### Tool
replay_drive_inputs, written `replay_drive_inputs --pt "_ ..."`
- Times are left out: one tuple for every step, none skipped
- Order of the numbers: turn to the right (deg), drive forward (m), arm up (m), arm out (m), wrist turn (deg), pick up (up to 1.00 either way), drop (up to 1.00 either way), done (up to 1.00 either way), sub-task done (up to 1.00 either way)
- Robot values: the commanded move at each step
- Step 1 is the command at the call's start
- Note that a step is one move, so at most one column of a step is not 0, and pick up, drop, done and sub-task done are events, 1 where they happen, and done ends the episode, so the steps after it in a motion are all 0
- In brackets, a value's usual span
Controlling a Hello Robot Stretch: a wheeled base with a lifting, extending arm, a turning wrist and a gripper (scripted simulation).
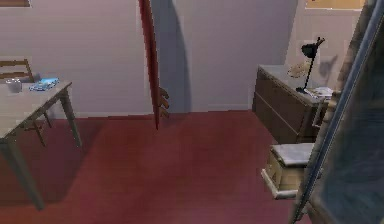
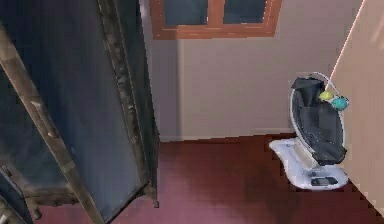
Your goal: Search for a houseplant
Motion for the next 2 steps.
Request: replay_drive_inputs --pt "0.0 0.35 0.0 0.0 0.0 0.0 0.0 0.0 0.0" --pt "-45.0 0.0 0.0 0.0 0.0 0.0 0.0 0.0 0.0"
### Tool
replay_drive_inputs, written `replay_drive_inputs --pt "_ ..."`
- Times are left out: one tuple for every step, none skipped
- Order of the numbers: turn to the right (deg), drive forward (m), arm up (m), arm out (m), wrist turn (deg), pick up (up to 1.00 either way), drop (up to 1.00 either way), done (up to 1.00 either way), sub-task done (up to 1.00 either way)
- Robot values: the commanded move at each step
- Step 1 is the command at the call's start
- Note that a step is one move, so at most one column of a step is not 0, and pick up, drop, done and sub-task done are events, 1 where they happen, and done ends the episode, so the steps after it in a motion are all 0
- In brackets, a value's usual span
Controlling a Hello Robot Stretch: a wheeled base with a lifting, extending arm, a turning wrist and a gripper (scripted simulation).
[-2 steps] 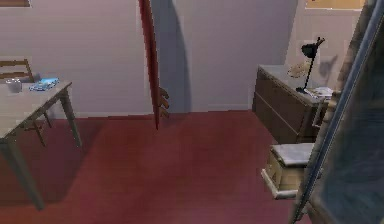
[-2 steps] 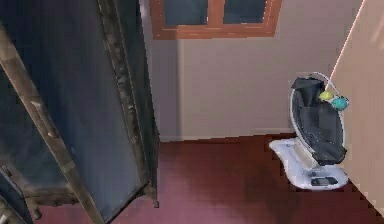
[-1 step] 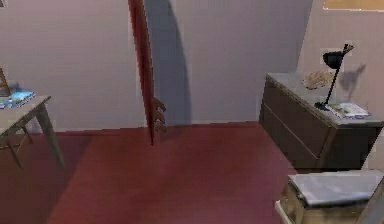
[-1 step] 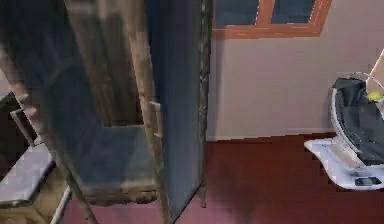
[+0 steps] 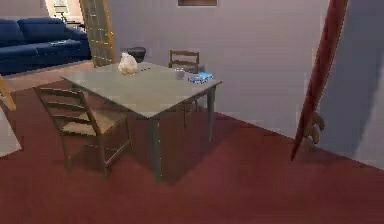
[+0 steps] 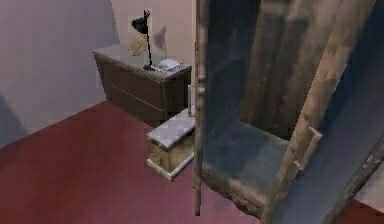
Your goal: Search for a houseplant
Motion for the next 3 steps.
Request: replay_drive_inputs --pt "-45.0 0.0 0.0 0.0 0.0 0.0 0.0 0.0 0.0" --pt "-6.0 0.0 0.0 0.0 0.0 0.0 0.0 0.0 0.0" --pt "0.0 0.25 0.0 0.0 0.0 0.0 0.0 0.0 0.0"
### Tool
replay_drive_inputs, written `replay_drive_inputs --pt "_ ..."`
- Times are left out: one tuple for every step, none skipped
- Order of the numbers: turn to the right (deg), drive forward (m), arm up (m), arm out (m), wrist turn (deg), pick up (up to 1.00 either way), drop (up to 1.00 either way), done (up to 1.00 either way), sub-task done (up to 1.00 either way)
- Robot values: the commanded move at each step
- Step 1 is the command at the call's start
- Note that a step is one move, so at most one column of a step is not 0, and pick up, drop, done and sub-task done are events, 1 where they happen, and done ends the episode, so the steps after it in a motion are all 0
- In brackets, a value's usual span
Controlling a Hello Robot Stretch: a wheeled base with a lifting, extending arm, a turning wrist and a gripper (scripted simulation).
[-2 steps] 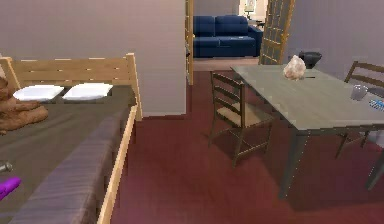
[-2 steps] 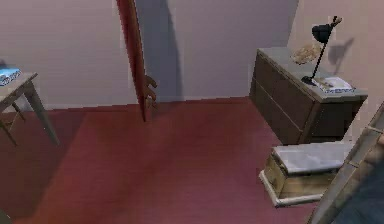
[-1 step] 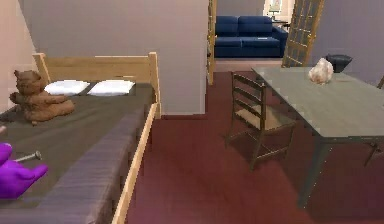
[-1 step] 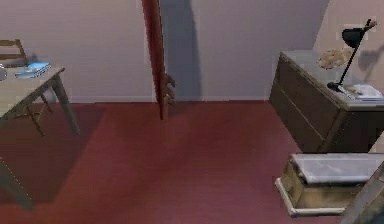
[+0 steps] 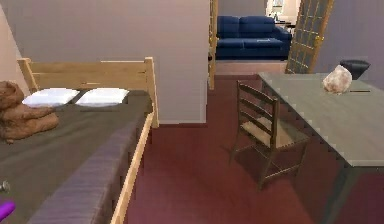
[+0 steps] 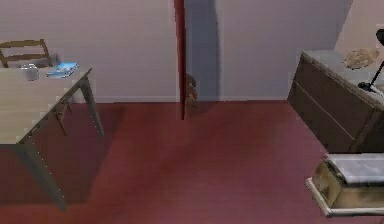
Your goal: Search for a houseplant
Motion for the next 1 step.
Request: replay_drive_inputs --pt "3.0 0.0 0.0 0.0 0.0 0.0 0.0 0.0 0.0"
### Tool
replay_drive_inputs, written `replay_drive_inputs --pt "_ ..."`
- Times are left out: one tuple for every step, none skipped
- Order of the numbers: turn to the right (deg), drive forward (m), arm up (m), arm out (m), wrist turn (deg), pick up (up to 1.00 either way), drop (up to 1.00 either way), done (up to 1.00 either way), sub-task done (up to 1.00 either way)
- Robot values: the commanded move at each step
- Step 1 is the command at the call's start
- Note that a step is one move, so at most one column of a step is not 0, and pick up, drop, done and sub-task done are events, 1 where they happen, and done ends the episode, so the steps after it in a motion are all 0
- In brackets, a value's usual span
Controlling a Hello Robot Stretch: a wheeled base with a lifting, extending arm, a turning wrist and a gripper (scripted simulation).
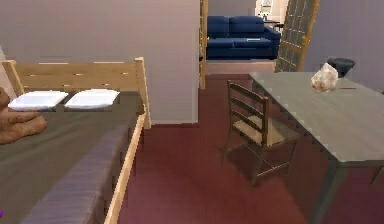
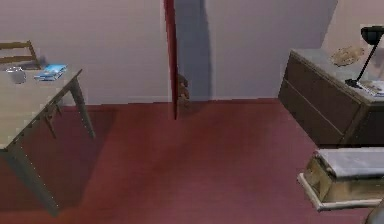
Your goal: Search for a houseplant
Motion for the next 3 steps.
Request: replay_drive_inputs --pt "0.0 1.0 0.0 0.0 0.0 0.0 0.0 0.0 0.0" --pt "0.0 0.8 0.0 0.0 0.0 0.0 0.0 0.0 0.0" --pt "-27.0 0.0 0.0 0.0 0.0 0.0 0.0 0.0 0.0"
